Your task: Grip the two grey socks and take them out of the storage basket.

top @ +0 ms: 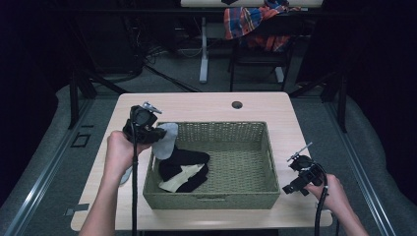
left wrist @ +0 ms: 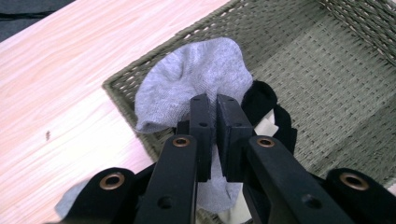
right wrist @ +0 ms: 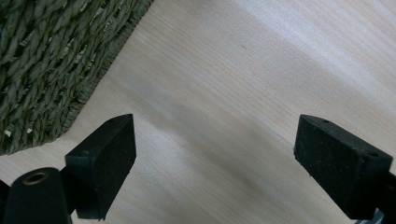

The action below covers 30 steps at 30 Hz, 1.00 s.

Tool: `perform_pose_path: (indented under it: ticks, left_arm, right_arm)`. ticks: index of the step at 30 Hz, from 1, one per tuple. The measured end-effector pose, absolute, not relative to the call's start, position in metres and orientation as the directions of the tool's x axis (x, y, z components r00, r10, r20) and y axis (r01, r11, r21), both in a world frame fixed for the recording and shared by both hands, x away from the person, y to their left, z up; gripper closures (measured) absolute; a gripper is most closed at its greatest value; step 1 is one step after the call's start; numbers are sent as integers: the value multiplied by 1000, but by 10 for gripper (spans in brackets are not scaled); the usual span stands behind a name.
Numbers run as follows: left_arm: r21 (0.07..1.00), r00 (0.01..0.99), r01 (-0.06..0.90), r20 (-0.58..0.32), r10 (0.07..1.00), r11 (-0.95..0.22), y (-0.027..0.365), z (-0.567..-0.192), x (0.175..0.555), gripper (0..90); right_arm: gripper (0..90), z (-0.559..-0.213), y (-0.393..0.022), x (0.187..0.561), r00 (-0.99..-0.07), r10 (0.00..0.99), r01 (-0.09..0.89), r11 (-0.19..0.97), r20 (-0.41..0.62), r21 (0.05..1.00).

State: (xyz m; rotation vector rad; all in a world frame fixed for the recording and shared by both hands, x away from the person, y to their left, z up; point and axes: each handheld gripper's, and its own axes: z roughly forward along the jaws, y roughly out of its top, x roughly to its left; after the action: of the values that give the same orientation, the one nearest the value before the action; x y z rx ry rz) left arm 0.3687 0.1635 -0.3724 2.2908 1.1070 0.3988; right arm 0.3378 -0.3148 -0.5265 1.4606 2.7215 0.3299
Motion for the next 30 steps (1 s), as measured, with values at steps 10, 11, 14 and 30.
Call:
perform_pose_path:
  ticks: [10,11,14,30]
  left_arm:
    - [618,569,638,23,822,-459,190,-364,365,860]
    - [625,555,642,20,832,-443,197,-361,364,860]
    - [626,544,649,16,839,-433,205,-359,362,860]
    - [600,429,727,-17,903,-334,254,-377,370,860]
  right_arm:
    - [123,-527,-315,336,-549,833,824,524,74,218]
    - [124,-527,-315,336,-549,833,824,523,74,219]
    - [124,-527,-314,336,-548,834,824,523,67,218]
    - [124,-526,-315,337,-554,829,821,531,70,209]
